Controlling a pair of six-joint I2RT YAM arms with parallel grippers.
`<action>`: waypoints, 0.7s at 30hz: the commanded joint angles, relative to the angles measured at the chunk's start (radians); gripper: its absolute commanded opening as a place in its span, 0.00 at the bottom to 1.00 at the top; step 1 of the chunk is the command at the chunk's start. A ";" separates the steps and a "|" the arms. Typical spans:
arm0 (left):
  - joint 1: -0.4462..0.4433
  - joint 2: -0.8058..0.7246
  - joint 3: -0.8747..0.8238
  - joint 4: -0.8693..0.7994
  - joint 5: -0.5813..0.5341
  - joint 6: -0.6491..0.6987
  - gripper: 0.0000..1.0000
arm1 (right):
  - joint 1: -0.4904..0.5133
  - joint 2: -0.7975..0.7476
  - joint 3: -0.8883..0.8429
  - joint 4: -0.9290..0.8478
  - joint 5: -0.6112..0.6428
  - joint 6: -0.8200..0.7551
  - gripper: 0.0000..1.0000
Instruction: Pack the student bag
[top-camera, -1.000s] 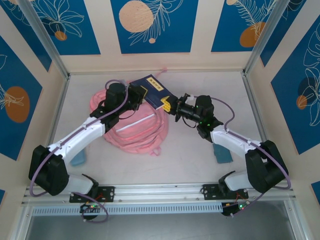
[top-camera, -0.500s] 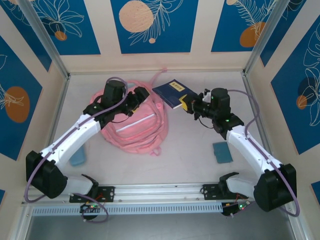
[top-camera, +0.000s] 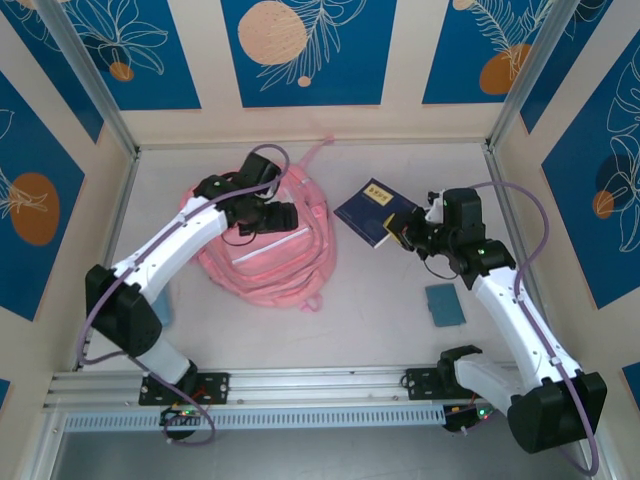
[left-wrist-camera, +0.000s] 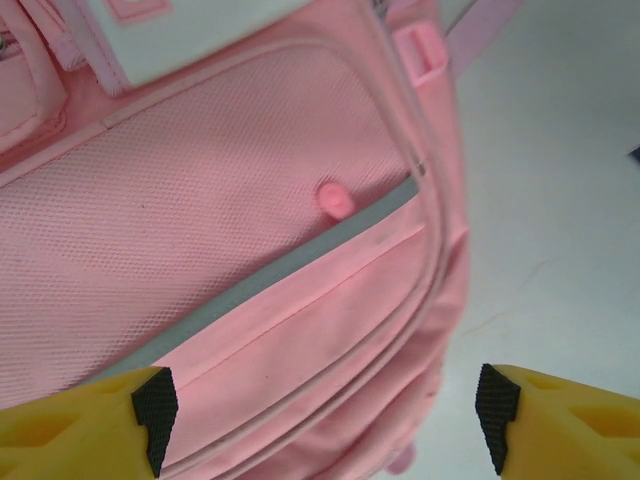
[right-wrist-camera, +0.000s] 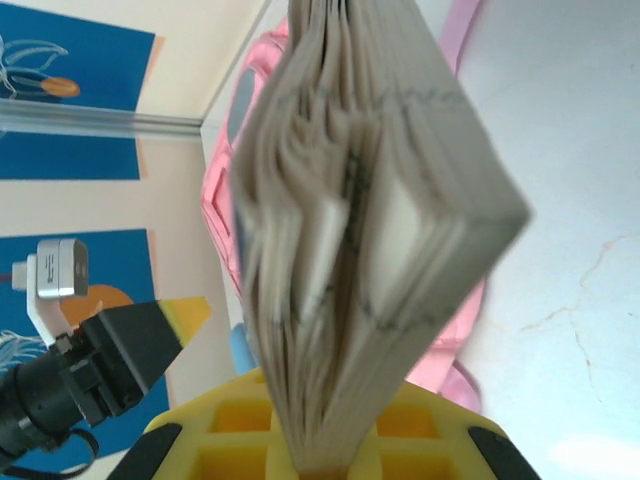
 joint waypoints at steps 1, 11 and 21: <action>-0.037 0.060 0.070 -0.158 -0.099 0.191 0.79 | -0.005 -0.027 -0.026 -0.051 -0.017 -0.069 0.00; -0.124 0.171 0.106 -0.252 -0.163 0.432 0.77 | -0.024 -0.034 -0.027 -0.082 0.005 -0.069 0.00; -0.152 0.337 0.175 -0.329 -0.231 0.466 0.70 | -0.031 -0.025 -0.043 -0.064 -0.039 -0.064 0.00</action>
